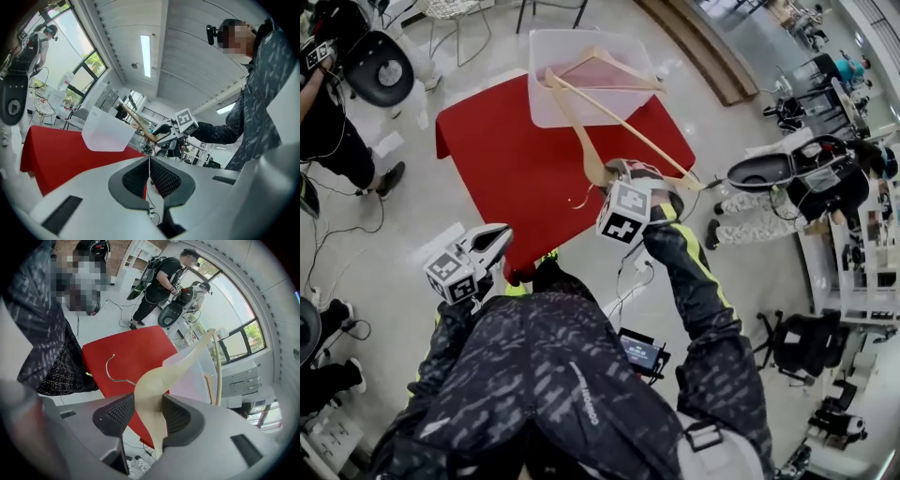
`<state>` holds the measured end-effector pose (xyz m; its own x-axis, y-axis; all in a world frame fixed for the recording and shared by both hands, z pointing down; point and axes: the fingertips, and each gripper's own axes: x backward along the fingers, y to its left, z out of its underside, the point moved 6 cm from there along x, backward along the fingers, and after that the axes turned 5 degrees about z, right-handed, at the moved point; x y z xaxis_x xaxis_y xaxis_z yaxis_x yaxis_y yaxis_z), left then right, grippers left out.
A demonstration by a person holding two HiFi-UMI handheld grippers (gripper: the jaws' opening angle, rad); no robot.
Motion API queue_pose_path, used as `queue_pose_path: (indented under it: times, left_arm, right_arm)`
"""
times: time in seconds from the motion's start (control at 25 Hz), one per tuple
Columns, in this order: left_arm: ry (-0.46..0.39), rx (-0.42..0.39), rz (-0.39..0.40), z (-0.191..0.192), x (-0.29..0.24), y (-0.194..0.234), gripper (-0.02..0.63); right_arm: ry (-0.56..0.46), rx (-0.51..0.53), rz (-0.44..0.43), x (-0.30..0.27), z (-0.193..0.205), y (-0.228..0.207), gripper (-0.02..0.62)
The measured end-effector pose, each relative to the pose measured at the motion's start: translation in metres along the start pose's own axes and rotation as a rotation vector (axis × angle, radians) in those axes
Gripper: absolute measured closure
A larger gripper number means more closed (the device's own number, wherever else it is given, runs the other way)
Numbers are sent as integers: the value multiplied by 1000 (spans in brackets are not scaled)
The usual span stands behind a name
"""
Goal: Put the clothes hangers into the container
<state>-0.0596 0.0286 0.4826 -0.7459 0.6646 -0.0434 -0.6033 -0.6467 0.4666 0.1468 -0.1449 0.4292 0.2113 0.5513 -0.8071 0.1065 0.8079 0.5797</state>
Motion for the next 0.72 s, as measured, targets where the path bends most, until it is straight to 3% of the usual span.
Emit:
queue_pose_path:
  times: [0.28,0.48,0.72]
  left_arm:
    - [-5,-6,0,-6,-13,11,594]
    - [-15,4,-20,-14,-25,25,594]
    - [-26,9,-64,-22,-49,42,594]
  right_arm:
    - [91,88,-66,0,22,-43,402]
    - [96,99,-84,-9,19,-89,402]
    - [55,86,-165,-33,20,-134,402]
